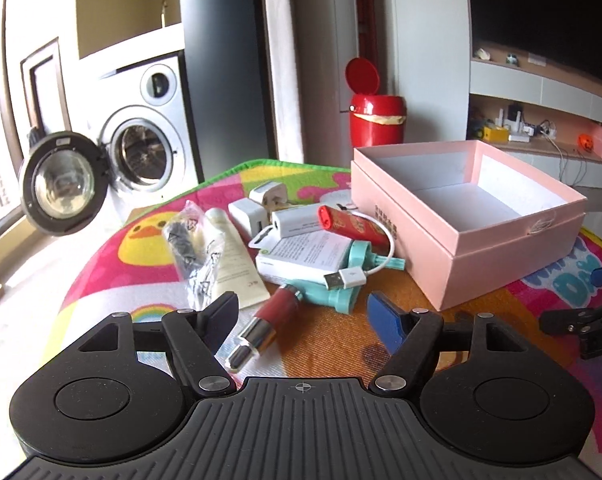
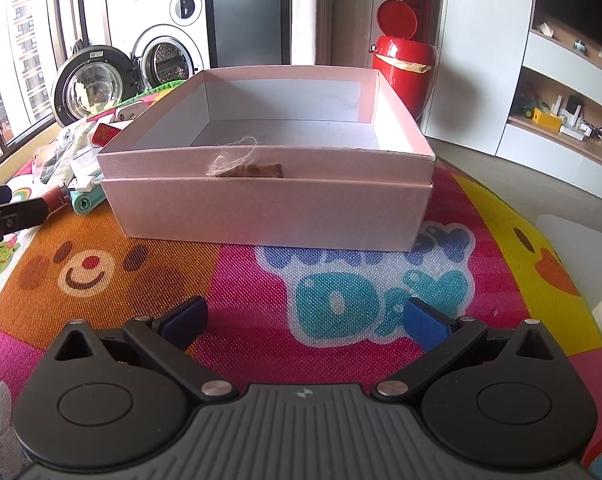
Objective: Organize rigid objects
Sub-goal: 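Grasp the red-and-silver lipstick with the left gripper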
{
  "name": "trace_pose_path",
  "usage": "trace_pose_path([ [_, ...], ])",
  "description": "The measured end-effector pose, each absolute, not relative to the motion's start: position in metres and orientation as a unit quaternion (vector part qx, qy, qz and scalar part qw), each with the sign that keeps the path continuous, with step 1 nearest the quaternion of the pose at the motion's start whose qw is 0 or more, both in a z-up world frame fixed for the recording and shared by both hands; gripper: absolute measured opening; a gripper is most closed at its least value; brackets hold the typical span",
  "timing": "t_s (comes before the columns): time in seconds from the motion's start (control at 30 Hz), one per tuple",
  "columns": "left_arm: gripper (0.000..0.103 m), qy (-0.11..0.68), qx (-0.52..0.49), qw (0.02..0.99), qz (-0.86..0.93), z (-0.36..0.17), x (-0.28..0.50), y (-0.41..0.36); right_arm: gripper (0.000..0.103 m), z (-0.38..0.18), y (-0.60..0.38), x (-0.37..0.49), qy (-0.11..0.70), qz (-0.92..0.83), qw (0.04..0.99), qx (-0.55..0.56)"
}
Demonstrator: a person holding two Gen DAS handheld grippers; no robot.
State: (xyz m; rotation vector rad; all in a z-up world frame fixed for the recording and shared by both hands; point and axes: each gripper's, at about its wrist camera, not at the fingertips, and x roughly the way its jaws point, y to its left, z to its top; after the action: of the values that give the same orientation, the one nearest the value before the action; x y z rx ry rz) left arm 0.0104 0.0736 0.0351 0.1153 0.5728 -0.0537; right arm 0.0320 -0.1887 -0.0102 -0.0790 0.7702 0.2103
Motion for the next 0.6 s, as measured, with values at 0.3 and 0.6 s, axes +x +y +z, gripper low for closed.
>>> trace_pose_path([
  [0.3, 0.043, 0.347, 0.043, 0.934, -0.074, 0.009, 0.057, 0.099, 0.103, -0.011, -0.194, 0.030, 0.372, 0.114, 0.921, -0.038],
  [0.6, 0.024, 0.320, 0.035, 0.945, -0.061, 0.018, -0.005, 0.103, 0.074, 0.021, -0.163, 0.015, 0.321, 0.210, 0.920, -0.076],
])
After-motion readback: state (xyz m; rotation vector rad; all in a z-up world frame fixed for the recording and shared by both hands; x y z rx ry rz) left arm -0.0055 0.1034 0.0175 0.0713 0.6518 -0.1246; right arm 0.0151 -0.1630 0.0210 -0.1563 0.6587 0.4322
